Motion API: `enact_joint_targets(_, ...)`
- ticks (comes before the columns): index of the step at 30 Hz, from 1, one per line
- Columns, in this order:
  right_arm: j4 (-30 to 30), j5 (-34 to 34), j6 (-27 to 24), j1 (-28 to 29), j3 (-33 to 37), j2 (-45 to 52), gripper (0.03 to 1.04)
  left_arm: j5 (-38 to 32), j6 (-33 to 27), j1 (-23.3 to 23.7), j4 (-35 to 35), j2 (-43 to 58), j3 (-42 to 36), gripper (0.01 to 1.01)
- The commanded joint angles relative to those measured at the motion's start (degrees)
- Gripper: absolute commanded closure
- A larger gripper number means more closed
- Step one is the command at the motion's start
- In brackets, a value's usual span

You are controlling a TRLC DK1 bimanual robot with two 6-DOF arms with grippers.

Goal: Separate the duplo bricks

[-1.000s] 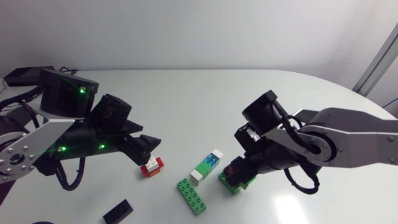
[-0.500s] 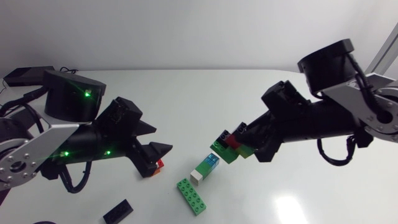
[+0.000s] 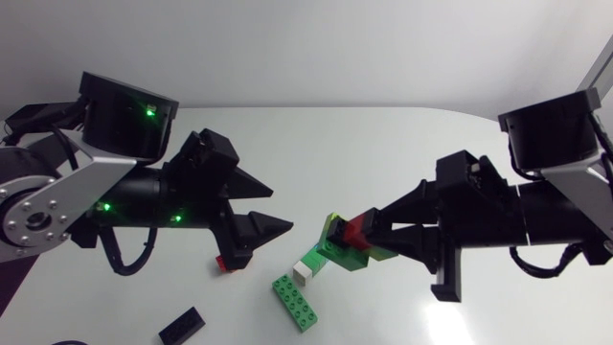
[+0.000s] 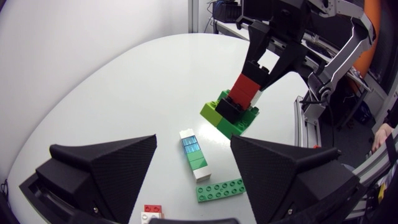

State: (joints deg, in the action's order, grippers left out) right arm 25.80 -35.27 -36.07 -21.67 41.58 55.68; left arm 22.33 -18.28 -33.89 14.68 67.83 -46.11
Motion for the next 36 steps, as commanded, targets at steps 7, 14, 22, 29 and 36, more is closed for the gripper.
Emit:
enact_joint_targets(7,6.1,-4.9,-16.13,1.37,-3.44,-3.65,0.91,2.37,-5.97,-3.02,0.97,1.42,-1.53,0.205)
enact_joint_targets(14,6.98,-8.59,-18.59,1.98,-1.94,0.39,0.93,6.24,-7.56,-5.49,2.11,3.53,-3.2,0.205)
enact_joint_targets(22,6.1,-10.7,-18.15,2.25,0.25,3.21,0.93,8.35,-8.17,-9.79,2.11,5.12,-4.34,0.205)
enact_joint_targets(29,5.93,-11.4,-15.96,0.93,2.19,2.15,0.93,9.58,-9.23,-11.9,3.16,8.72,-6.8,0.205)
enact_joint_targets(36,3.99,-11.49,-12.88,-1.71,2.27,1.36,0.93,9.49,-9.93,-12.96,2.9,10.57,-8.12,0.208)
